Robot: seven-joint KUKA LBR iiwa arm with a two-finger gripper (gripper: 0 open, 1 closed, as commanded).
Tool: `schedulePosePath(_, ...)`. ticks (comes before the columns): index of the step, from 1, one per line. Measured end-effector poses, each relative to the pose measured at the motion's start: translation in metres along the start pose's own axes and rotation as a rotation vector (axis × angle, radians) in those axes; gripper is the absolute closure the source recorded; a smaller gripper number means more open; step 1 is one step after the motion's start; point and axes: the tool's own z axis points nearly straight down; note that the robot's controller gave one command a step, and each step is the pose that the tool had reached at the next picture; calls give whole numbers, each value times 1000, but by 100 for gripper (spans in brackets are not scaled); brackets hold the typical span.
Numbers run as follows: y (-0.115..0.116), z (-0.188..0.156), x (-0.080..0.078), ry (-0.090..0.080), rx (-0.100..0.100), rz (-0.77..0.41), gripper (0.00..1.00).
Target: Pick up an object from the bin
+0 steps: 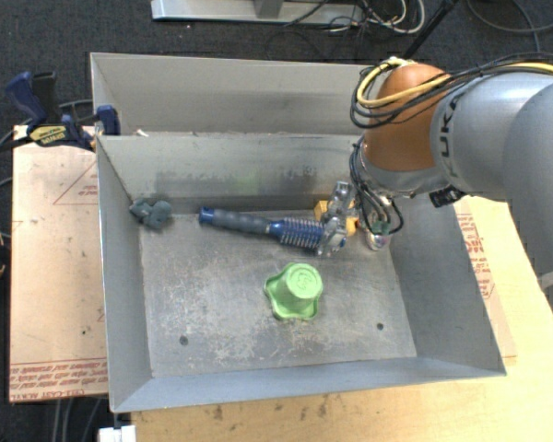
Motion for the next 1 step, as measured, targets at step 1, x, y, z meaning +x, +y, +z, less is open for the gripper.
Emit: schedulePosePath(1,11,-118,2,-4,6,-274,100)
